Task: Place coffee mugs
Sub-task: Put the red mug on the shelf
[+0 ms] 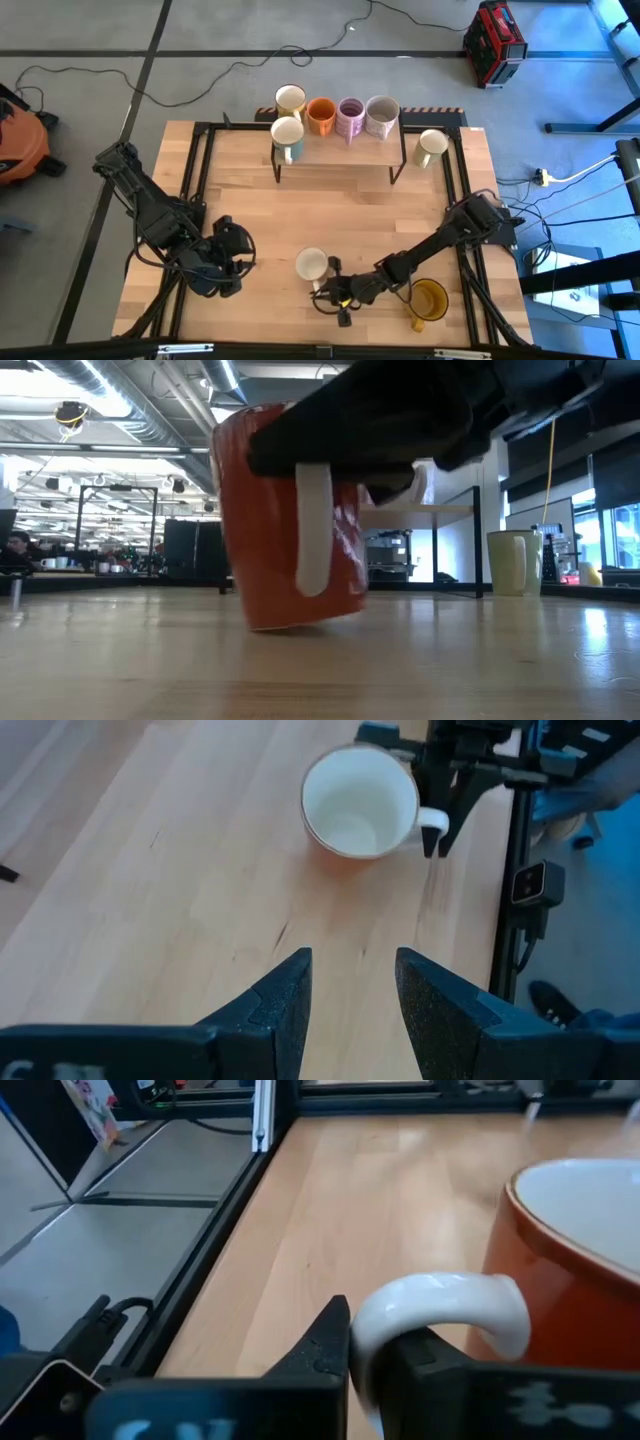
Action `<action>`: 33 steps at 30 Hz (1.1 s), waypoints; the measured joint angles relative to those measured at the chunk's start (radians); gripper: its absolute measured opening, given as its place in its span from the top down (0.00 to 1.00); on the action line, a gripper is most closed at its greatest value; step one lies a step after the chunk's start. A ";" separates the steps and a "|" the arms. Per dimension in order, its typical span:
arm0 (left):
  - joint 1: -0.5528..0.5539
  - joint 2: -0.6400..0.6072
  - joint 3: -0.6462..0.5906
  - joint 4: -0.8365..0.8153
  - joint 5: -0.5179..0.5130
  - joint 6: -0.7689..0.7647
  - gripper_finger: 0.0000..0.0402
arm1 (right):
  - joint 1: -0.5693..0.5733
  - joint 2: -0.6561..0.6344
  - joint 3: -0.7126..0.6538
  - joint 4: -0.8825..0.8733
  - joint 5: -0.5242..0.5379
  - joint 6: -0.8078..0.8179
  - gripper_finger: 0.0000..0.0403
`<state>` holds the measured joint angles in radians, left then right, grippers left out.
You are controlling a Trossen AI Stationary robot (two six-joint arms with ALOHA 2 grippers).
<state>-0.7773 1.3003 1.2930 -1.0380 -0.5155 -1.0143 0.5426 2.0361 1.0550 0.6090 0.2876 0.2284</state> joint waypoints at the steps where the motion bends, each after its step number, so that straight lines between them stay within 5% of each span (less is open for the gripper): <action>1: 0.000 0.000 0.000 0.000 0.002 0.003 0.65 | 0.000 -0.006 -0.001 -0.001 0.008 -0.008 0.98; 20: -0.035 -0.192 0.001 -0.001 0.004 0.183 0.65 | -0.148 -0.310 0.000 -0.136 0.027 -0.083 0.98; 33: -0.035 -0.237 0.001 -0.008 -0.099 0.260 0.65 | -0.437 -0.398 0.000 -0.207 -0.214 -0.216 0.98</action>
<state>-0.8120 1.0637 1.2942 -1.0458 -0.6144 -0.7541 0.1058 1.6381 1.0554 0.4022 0.0740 0.0128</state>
